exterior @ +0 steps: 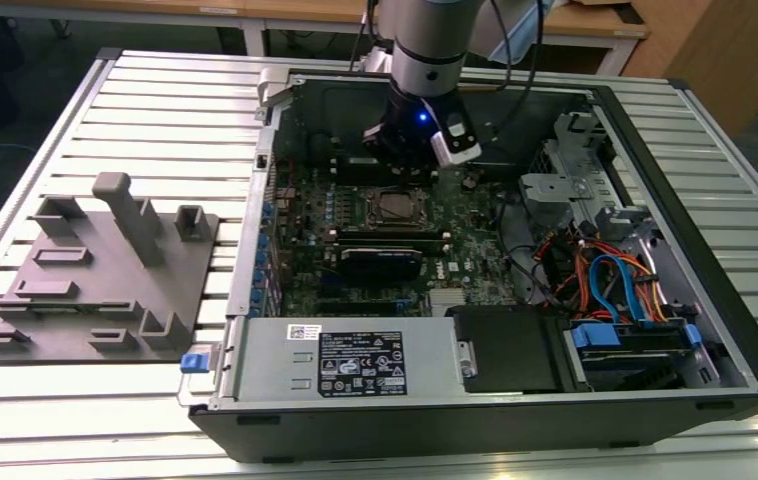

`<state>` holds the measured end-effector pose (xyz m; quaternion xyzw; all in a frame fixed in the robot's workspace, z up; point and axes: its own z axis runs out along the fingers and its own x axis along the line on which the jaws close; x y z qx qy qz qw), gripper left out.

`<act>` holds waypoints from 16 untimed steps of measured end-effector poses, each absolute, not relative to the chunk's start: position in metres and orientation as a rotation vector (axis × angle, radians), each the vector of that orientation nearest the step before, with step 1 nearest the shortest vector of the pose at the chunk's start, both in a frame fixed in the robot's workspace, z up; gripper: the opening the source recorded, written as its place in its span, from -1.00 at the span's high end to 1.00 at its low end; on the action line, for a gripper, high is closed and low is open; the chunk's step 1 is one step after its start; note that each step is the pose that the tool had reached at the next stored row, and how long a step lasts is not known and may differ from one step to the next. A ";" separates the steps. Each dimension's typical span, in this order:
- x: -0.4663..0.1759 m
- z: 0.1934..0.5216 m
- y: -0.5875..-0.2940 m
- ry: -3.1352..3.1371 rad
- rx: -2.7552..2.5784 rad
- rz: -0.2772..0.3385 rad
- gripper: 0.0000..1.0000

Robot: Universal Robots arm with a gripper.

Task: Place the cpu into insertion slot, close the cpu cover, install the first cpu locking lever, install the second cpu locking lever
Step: 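Install the first cpu locking lever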

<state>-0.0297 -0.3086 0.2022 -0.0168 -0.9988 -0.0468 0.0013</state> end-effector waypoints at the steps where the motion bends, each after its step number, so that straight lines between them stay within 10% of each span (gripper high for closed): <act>1: -0.029 0.202 -0.308 -3.135 -0.053 -0.149 0.79; 16: -0.025 0.202 -0.307 -3.135 -0.053 -0.157 0.79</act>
